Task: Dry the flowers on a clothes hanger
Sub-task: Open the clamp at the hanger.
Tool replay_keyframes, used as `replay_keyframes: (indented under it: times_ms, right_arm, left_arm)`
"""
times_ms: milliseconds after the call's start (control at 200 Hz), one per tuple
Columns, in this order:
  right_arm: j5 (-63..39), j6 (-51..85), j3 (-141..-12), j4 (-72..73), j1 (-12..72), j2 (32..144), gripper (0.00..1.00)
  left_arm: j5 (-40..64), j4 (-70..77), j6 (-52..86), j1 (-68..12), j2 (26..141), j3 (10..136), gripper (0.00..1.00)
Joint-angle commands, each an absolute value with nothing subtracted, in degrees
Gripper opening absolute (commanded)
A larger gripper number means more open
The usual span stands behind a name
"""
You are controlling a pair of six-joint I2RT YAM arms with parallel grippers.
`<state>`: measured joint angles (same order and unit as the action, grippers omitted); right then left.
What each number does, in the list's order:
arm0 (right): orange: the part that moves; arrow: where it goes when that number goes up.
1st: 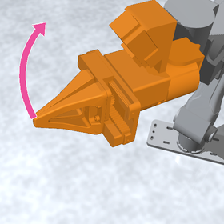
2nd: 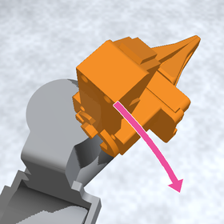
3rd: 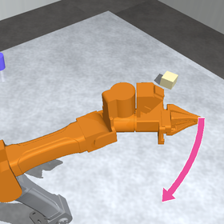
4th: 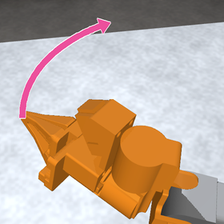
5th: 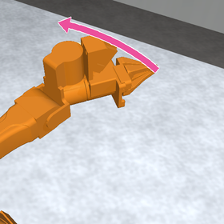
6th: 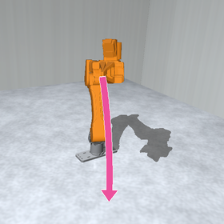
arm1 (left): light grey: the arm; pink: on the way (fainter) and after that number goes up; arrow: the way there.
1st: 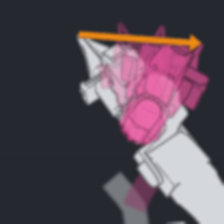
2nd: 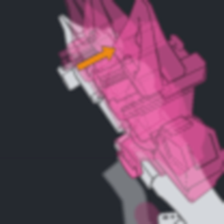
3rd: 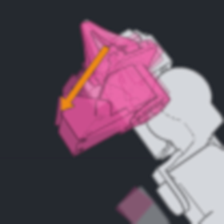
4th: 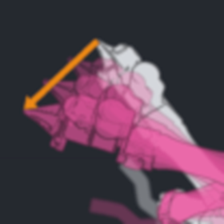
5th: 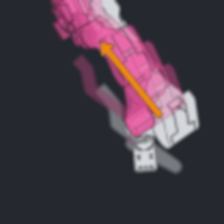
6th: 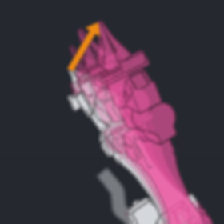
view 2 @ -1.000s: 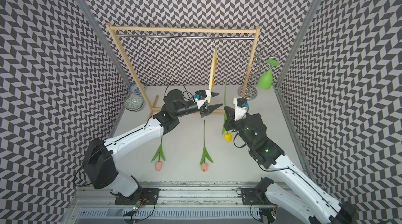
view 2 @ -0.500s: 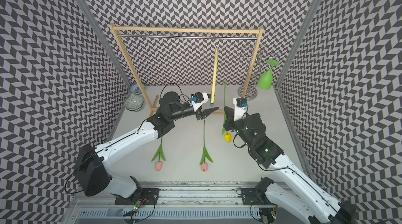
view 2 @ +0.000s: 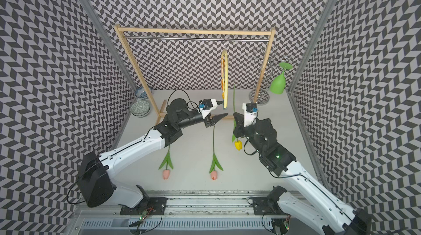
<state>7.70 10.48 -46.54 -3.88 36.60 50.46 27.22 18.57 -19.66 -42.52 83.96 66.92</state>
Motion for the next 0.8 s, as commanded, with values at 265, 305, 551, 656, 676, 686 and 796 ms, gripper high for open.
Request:
replay_keyframes:
  times_ms: [265, 305, 551, 656, 676, 686, 796]
  right_arm:
    - [6.6, 9.8, -46.8, -2.1, 36.7, 51.2, 0.00]
    - [6.5, 9.8, -46.7, -2.1, 36.7, 51.1, 0.00]
    - [5.4, 10.0, -46.7, -1.7, 36.7, 51.1, 0.00]
    - [4.8, 10.1, -46.6, -1.5, 36.7, 50.9, 0.00]
    - [4.7, 10.1, -46.6, -1.5, 36.7, 50.8, 0.00]
    - [4.7, 10.1, -46.6, -1.5, 36.7, 50.8, 0.00]
    - [5.0, 10.0, -46.4, -1.5, 36.7, 50.7, 0.00]
  left_arm:
    - [26.4, 21.9, -18.1, -42.9, 83.1, 66.3, 0.54]
    - [26.3, 22.0, -17.9, -42.9, 83.3, 66.5, 0.54]
    - [26.2, 22.9, -16.7, -43.2, 84.4, 67.6, 0.62]
    - [26.2, 22.1, -16.6, -43.6, 85.6, 69.0, 0.62]
    - [26.1, 21.9, -16.6, -43.7, 85.8, 69.2, 0.62]
    - [26.1, 21.9, -16.6, -43.7, 85.9, 69.3, 0.62]
    - [26.0, 21.2, -16.7, -44.0, 87.1, 70.4, 0.62]
